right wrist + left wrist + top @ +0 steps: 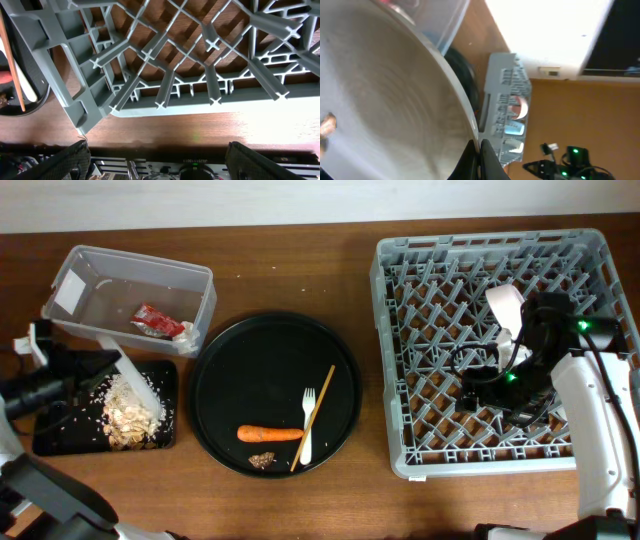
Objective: Sort waste into correct bins and load items into the dishwasher rack
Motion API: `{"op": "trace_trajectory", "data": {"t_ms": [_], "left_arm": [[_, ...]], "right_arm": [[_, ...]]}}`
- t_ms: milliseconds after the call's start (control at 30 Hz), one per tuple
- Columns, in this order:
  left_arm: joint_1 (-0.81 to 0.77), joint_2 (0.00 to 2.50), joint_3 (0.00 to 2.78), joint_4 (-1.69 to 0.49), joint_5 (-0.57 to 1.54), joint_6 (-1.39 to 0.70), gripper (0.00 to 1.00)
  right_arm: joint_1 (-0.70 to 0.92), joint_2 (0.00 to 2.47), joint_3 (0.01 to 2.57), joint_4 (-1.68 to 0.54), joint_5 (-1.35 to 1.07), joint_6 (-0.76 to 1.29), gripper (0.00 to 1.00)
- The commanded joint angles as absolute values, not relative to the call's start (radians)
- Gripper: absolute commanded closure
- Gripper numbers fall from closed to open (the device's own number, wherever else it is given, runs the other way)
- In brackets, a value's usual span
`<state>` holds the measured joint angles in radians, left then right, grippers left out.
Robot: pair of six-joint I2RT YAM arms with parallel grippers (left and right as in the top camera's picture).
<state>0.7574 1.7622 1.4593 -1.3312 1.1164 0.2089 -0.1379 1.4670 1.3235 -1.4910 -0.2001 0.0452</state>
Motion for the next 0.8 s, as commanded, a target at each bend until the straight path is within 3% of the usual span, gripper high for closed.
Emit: {"op": "trace_trajectory", "data": {"t_ms": [0, 400, 500, 567, 667, 767], "left_arm": [[0.775, 1.739, 1.453, -1.348, 1.28, 0.339, 1.0], [0.706, 1.678, 1.454, -1.382, 1.187, 0.373, 1.0], [0.495, 1.56, 1.454, -1.347, 1.069, 0.371, 1.0], [0.202, 1.549, 1.454, -1.244, 0.857, 0.301, 1.0], [-0.202, 1.624, 1.454, -1.095, 0.421, 0.049, 1.0], [-0.444, 1.777, 1.454, -1.01, 0.27, -0.033, 1.0]], "right_arm": [[-0.139, 1.454, 1.318, -1.491, -0.186, 0.045, 0.1], [-0.139, 1.454, 1.318, -1.491, -0.186, 0.045, 0.1], [-0.139, 1.454, 1.318, -1.491, -0.187, 0.045, 0.1], [-0.139, 1.454, 1.318, -1.491, -0.187, 0.046, 0.09], [-0.139, 1.454, 1.318, -1.492, -0.188, 0.046, 0.1], [-0.138, 1.454, 1.318, -1.492, -0.191, 0.045, 0.1]]}}
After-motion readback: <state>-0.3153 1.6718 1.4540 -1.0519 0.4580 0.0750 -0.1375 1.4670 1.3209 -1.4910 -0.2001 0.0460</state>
